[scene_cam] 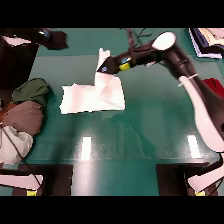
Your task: Fold the shirts.
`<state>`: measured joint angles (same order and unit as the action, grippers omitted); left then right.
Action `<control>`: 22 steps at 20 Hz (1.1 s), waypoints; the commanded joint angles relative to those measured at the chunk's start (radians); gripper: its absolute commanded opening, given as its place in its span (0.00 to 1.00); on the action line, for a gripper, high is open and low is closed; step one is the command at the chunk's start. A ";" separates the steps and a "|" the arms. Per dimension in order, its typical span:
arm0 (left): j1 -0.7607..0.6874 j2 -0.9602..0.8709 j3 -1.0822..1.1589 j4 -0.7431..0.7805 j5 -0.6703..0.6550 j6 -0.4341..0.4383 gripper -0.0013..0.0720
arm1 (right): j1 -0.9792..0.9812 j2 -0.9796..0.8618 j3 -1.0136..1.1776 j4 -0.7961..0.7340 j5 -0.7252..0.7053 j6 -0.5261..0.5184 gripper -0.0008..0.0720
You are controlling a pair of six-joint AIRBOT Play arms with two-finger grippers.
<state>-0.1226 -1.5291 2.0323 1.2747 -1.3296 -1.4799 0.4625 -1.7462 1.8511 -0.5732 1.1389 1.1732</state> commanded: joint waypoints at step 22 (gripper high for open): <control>0.037 0.100 -0.058 0.050 -0.125 0.021 0.05 | -0.341 0.010 -0.500 -0.050 0.003 0.056 0.93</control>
<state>-0.0860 -1.4288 2.0014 1.3346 -1.4708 -1.4631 0.2214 -1.7454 1.4757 -0.7261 1.1309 1.2140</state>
